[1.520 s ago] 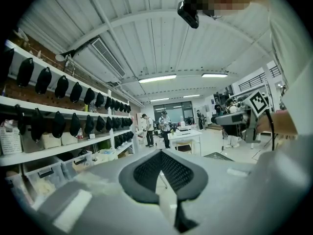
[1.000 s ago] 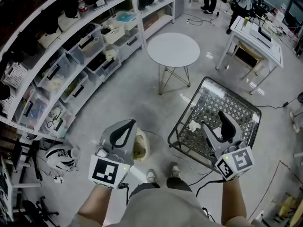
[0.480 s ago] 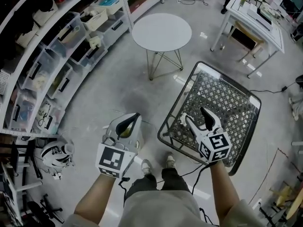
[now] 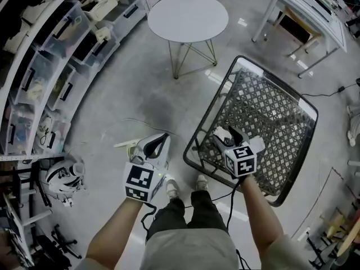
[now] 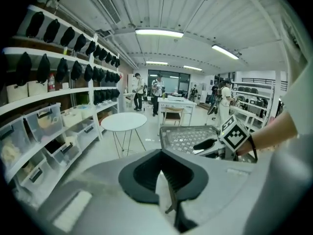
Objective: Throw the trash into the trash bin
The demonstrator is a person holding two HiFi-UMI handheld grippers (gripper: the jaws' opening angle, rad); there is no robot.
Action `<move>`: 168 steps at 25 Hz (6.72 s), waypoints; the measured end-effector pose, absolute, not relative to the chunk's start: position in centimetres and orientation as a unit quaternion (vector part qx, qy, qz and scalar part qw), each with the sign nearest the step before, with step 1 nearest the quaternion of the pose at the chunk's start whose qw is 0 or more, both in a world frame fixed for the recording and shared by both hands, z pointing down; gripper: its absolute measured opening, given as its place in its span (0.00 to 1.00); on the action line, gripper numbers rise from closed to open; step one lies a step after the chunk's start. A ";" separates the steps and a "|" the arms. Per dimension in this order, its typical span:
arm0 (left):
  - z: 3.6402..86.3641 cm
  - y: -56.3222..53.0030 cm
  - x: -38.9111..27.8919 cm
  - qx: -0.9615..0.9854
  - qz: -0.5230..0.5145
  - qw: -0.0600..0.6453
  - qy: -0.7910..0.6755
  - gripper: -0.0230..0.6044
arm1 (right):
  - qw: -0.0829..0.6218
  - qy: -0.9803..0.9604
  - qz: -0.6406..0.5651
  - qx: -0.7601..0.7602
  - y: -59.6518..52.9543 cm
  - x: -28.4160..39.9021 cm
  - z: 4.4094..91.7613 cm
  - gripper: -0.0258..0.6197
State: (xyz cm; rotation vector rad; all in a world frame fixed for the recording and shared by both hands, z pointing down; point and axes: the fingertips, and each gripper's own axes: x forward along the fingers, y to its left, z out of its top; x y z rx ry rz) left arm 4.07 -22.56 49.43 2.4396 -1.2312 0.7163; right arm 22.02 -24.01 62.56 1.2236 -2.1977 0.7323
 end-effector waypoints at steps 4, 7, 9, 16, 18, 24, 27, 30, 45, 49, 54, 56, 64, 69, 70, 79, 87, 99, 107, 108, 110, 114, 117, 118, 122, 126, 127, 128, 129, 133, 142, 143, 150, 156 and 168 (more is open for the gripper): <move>53.4 -22.5 4.5 0.845 0.271 0.185 -0.422 0.04 | 0.295 -0.782 0.297 0.463 -23.5 23.3 67.6 0.49; 55.2 -21.8 4.9 0.844 0.281 0.199 -0.412 0.04 | 0.313 -0.758 0.321 0.474 -23.3 24.2 70.6 0.49; 55.9 -21.4 4.9 0.842 0.285 0.208 -0.409 0.04 | 0.319 -0.748 0.327 0.482 -23.4 24.5 72.1 0.49; 57.8 -19.8 4.0 0.833 0.293 0.230 -0.409 0.04 | 0.406 -0.727 0.279 0.478 -23.5 24.4 74.0 0.49; 57.8 -19.4 3.7 0.831 0.293 0.235 -0.411 0.04 | 0.426 -0.727 0.266 0.468 -23.3 24.1 74.1 0.45; 57.4 -18.3 2.5 0.826 0.285 0.241 -0.423 0.04 | 0.425 -0.728 0.266 0.467 -23.4 23.5 73.4 0.16; 56.5 -18.1 0.9 0.822 0.271 0.237 -0.442 0.04 | 0.403 -0.737 0.270 0.471 -23.7 22.9 71.1 0.15; 55.7 -18.0 -2.1 0.811 0.262 0.233 -0.468 0.04 | 0.361 -0.763 0.264 0.467 -24.4 20.5 67.2 0.15; 53.1 -12.2 -21.3 0.732 0.228 0.243 -0.594 0.04 | 0.293 -0.882 0.217 0.300 -20.3 -4.2 57.4 0.15; 54.5 -9.8 -25.2 0.712 0.224 0.261 -0.612 0.04 | 0.319 -0.886 0.228 0.247 -17.4 -10.1 60.3 0.15; 58.0 -7.0 -27.9 0.697 0.229 0.287 -0.616 0.04 | 0.348 -0.876 0.259 0.211 -14.0 -14.7 66.2 0.15; 59.9 -5.9 -28.5 0.694 0.234 0.298 -0.613 0.04 | 0.370 -0.869 0.262 0.198 -12.1 -16.0 69.2 0.15; 69.1 -3.6 -28.9 0.683 0.246 0.346 -0.594 0.04 | 0.434 -0.846 0.257 0.173 -8.4 -18.2 80.1 0.15; 74.3 -2.0 -28.6 0.666 0.258 0.385 -0.584 0.04 | 0.451 -0.824 0.292 0.180 -7.8 -17.7 85.4 0.22; 75.1 -2.0 -28.4 0.664 0.255 0.393 -0.583 0.04 | 0.455 -0.821 0.291 0.183 -8.2 -17.3 86.1 0.29; 77.4 0.5 -28.2 0.656 0.250 0.426 -0.571 0.04 | 0.446 -0.826 0.282 0.198 -8.7 -17.2 86.5 0.46; 71.6 -1.5 -27.8 0.673 0.236 0.382 -0.587 0.04 | 0.365 -0.865 0.273 0.211 -10.1 -16.3 76.9 0.46; 53.7 -6.5 -26.2 0.728 0.207 0.251 -0.603 0.04 | 0.226 -0.926 0.143 0.266 -14.5 -10.1 51.1 0.43; 39.5 -8.3 -23.8 0.756 0.162 0.145 -0.618 0.04 | 0.126 -0.943 0.112 0.287 -14.8 -6.5 36.2 0.44; 37.9 -8.4 -23.4 0.758 0.157 0.128 -0.621 0.04 | 0.111 -0.945 0.104 0.289 -14.7 -6.0 34.5 0.44; 35.0 -7.9 -22.2 0.759 0.156 0.098 -0.625 0.04 | 0.084 -0.949 0.091 0.292 -13.7 -4.7 31.1 0.44; 29.4 -6.9 -19.6 0.762 0.162 0.031 -0.626 0.04 | 0.050 -0.952 0.056 0.296 -12.0 -1.8 25.2 0.44; 25.3 -6.7 -17.3 0.773 0.143 0.006 -0.618 0.04 | 0.027 -0.953 0.047 0.297 -11.2 0.1 22.2 0.44; 23.9 -6.4 -16.3 0.777 0.131 0.004 -0.615 0.04 | 0.020 -0.954 0.050 0.295 -10.7 0.7 21.5 0.44; 21.3 -5.5 -13.4 0.789 0.130 -0.016 -0.600 0.04 | 0.012 -0.953 0.034 0.302 -9.0 3.0 19.8 0.44; 22.2 -6.3 -12.0 0.793 0.159 -0.037 -0.587 0.04 | -0.005 -0.945 0.057 0.322 -9.1 5.3 19.6 0.44; 22.5 -6.6 -11.6 0.796 0.164 -0.043 -0.582 0.04 | -0.013 -0.941 0.069 0.330 -9.4 6.0 19.7 0.44; 22.7 -7.0 -11.2 0.799 0.164 -0.046 -0.577 0.04 | -0.017 -0.937 0.075 0.341 -9.9 6.8 19.8 0.44; 22.6 -7.3 -10.7 0.802 0.160 -0.045 -0.574 0.04 | -0.017 -0.931 0.076 0.355 -10.5 7.6 19.9 0.44; 22.1 -9.0 -8.3 0.815 0.149 -0.051 -0.557 0.04 | -0.013 -0.900 0.068 0.431 -12.9 11.7 20.2 0.46; 23.6 -14.8 0.7 0.871 0.162 -0.097 -0.454 0.04 | 0.039 -0.791 0.084 0.605 -17.5 24.4 25.0 0.52; 24.0 -15.3 1.9 0.875 0.164 -0.098 -0.445 0.04 | 0.042 -0.777 0.095 0.621 -17.8 26.0 26.1 0.52; 28.6 -19.2 9.4 0.900 0.186 -0.072 -0.387 0.04 | 0.083 -0.691 0.167 0.699 -19.6 34.1 35.5 0.58; 33.9 -21.4 14.1 0.913 0.213 -0.025 -0.348 0.04 | 0.133 -0.641 0.238 0.717 -20.1 37.2 45.6 0.62; 46.4 -21.5 19.4 0.906 0.286 0.052 -0.309 0.04 | 0.097 -0.525 0.422 0.732 -19.2 40.9 65.0 0.66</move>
